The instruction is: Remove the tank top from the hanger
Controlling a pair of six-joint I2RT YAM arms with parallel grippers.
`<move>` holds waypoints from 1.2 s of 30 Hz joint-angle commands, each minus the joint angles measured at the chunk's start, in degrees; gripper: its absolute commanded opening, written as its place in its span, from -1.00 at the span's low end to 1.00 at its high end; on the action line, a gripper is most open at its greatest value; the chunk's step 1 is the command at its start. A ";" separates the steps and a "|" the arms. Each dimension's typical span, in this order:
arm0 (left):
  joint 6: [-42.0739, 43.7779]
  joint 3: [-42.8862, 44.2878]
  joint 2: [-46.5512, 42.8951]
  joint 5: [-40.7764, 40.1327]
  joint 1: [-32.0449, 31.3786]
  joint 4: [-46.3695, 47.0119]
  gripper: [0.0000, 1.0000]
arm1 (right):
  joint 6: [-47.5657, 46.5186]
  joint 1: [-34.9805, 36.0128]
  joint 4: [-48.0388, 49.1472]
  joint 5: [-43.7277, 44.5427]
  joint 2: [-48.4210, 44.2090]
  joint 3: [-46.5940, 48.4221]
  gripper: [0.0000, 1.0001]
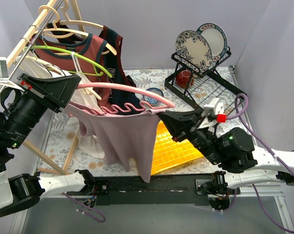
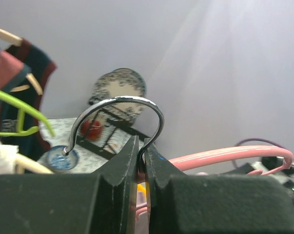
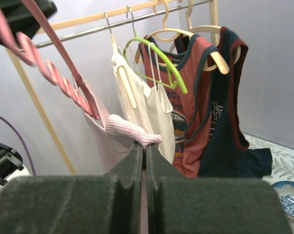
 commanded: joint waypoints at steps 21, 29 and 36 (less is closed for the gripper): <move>-12.62 -2.53 -6.49 22.59 -0.04 17.82 -1.00 | -30.52 0.25 28.07 -3.96 17.72 20.96 -0.97; -9.11 -1.13 -8.17 19.24 -0.04 13.25 -1.00 | -47.23 0.16 30.11 -5.82 18.97 30.27 -0.97; -5.59 0.19 -7.82 17.66 0.05 10.70 -1.00 | -55.41 0.25 29.56 -0.81 17.13 26.55 -0.97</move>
